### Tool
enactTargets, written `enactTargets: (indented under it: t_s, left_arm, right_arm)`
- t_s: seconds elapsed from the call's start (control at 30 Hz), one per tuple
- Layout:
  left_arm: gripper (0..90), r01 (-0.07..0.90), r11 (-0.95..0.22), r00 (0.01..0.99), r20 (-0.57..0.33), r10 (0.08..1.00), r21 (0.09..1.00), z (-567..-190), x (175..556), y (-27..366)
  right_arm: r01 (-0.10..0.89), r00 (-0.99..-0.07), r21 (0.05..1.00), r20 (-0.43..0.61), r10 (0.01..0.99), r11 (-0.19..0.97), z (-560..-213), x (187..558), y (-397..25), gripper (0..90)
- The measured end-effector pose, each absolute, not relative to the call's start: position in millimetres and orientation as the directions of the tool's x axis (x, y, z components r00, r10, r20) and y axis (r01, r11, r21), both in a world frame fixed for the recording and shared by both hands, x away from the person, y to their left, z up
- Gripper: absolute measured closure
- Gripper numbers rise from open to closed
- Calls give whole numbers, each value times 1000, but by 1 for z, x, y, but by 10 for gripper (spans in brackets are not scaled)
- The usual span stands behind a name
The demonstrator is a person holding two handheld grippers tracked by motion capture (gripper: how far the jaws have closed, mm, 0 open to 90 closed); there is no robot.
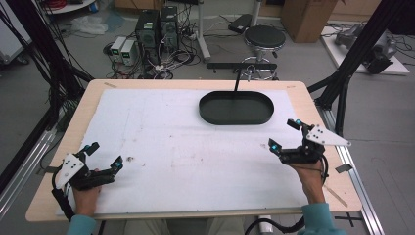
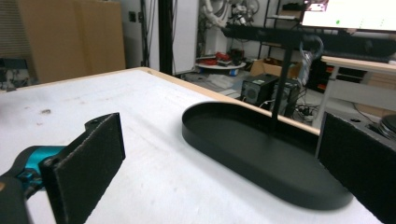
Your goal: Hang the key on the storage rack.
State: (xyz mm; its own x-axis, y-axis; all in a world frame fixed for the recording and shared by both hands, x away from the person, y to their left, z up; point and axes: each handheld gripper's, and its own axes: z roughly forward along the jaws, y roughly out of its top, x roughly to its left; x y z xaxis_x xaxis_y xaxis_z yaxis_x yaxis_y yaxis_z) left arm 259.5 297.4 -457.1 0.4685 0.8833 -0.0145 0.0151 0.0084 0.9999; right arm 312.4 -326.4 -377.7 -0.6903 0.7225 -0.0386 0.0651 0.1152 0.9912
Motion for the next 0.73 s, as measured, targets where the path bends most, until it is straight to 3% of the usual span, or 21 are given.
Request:
enactTargets:
  t_s: [0.4,0.73]
  left_arm:
    - [18,9,8,469,-12,883,1000,-457,259,297]
    - [18,6,9,468,-11,884,1000,-457,259,297]
  right_arm:
    - [55,-646,997,0,763,47,-449,291,-340,6]
    - [56,-646,997,-1,763,49,-455,291,-340,6]
